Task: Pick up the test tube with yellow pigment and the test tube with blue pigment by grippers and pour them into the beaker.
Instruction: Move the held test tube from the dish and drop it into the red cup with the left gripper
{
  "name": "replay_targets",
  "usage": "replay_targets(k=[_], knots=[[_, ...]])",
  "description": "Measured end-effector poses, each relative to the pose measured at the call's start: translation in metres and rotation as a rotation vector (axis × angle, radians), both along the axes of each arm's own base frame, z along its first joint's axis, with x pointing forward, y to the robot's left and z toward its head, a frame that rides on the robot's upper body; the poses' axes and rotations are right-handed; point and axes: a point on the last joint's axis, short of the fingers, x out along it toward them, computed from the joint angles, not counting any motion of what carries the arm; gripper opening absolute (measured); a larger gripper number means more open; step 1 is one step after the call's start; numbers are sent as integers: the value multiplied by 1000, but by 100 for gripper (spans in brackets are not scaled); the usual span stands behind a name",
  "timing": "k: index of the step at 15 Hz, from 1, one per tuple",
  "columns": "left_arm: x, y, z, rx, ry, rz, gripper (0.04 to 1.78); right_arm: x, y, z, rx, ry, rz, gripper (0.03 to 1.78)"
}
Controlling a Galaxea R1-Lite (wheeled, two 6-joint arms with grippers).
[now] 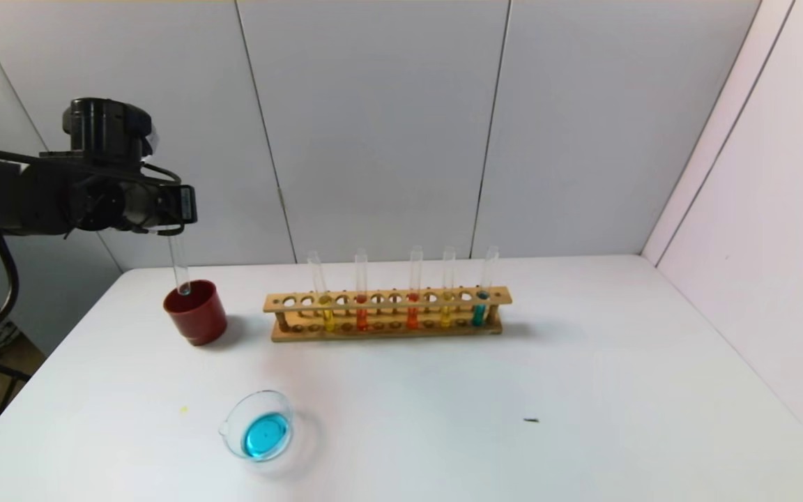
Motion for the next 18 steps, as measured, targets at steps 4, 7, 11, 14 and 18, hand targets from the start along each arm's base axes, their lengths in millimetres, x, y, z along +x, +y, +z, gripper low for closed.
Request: replay_targets(k=[4, 7, 11, 14, 18], knots=[[18, 8, -20, 2, -15, 18, 29, 0, 0, 0, 0, 0, 0, 174], [23, 11, -33, -2, 2, 18, 29, 0, 0, 0, 0, 0, 1, 174], [24, 11, -51, -7, -5, 12, 29, 0, 0, 0, 0, 0, 0, 174], [20, 10, -67, -5, -3, 8, 29, 0, 0, 0, 0, 0, 0, 174], [15, 8, -84, -5, -1, 3, 29, 0, 0, 0, 0, 0, 1, 174]])
